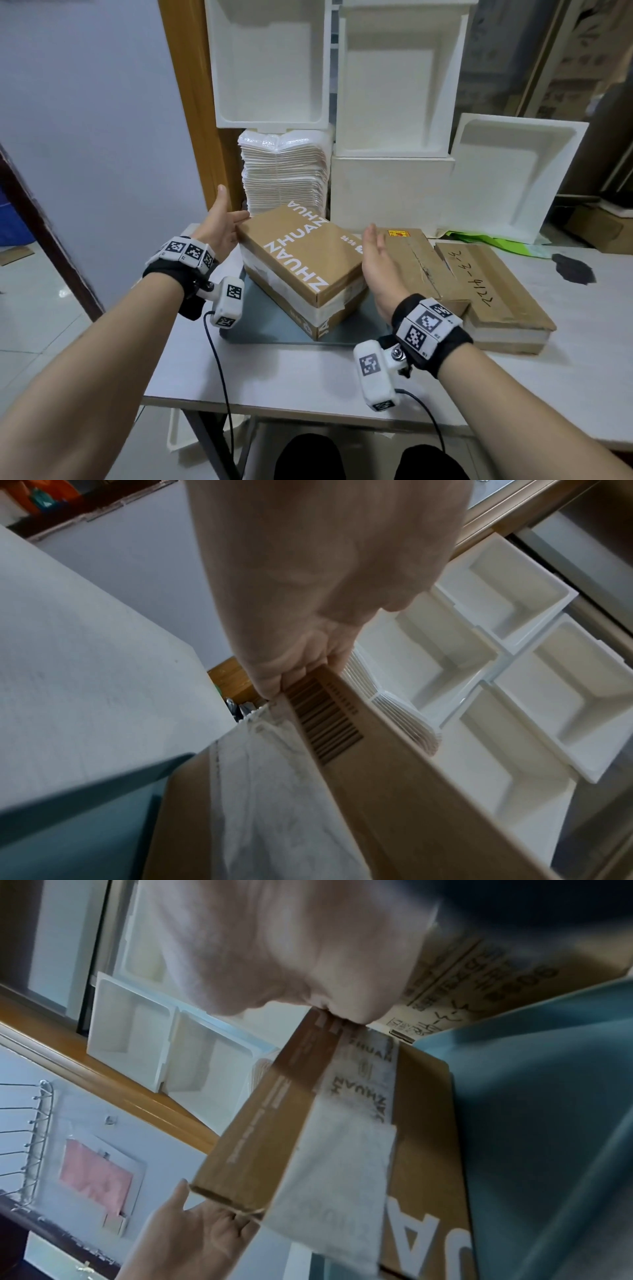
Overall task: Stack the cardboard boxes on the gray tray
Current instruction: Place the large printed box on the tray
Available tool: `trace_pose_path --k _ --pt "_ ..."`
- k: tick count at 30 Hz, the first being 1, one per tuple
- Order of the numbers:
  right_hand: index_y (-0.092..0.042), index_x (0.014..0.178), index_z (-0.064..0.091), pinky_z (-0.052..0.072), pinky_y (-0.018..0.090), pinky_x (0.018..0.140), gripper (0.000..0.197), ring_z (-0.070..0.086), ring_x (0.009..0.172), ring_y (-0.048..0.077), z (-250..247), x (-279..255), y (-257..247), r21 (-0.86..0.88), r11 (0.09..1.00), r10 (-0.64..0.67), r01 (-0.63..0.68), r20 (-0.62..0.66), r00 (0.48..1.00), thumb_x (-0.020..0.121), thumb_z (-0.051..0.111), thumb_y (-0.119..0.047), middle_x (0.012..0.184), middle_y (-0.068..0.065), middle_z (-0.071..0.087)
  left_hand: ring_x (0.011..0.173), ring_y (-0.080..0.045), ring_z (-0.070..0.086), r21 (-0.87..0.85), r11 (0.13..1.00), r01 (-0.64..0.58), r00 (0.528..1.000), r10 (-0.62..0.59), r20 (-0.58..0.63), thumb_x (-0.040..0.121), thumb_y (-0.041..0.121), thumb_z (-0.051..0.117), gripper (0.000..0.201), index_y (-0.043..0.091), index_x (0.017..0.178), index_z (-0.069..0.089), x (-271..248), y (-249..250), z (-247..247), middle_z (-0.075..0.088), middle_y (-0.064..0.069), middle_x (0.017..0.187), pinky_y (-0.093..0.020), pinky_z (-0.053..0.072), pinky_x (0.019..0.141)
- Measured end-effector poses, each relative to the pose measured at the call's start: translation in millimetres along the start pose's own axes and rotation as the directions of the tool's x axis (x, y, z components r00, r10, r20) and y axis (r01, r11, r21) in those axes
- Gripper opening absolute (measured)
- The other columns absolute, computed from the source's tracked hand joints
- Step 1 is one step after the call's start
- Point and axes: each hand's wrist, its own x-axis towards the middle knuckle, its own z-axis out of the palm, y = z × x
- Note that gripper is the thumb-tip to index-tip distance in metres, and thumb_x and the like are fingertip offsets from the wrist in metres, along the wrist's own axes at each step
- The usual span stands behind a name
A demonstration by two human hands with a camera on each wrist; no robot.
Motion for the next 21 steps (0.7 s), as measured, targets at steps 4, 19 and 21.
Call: trace_pose_path --k 4,19,21 --pt "-0.03 0.156 0.003 0.009 0.042 0.12 0.079 0.009 0.151 0.019 -2 7 -5 -0.015 1.0 -0.006 0.006 -0.019 1.0 0.09 0.016 -0.072 0.164 -0.007 0.006 0.149 -0.029 0.013 -0.018 1.0 -0.023 0.999 0.024 0.026 0.082 0.083 0.01 0.105 0.005 0.152 0.021 -7 -1 2 0.024 -0.011 0.159 -0.044 0.007 0.122" --pt "-0.026 0.157 0.0 0.005 0.043 0.121 0.082 0.001 0.151 0.016 1 28 -25 0.029 0.999 0.043 -0.044 0.046 0.998 0.091 0.015 -0.072 0.165 -0.006 -0.004 0.15 -0.026 0.006 -0.013 1.0 0.011 0.995 -0.01 0.103 0.079 0.086 0.009 0.109 0.008 0.155 0.01 -39 -13 -6 0.014 -0.007 0.162 -0.041 0.004 0.122" --pt "-0.025 0.157 0.0 0.006 0.043 0.121 0.081 0.001 0.152 0.017 2 27 -20 0.017 0.998 0.052 -0.053 0.034 0.998 0.091 0.016 -0.071 0.165 -0.005 -0.005 0.15 -0.026 0.006 -0.004 1.0 0.014 0.993 -0.014 0.121 0.078 0.087 0.01 0.111 0.007 0.155 0.01 -38 -17 -8 0.013 -0.008 0.162 -0.042 0.003 0.122"
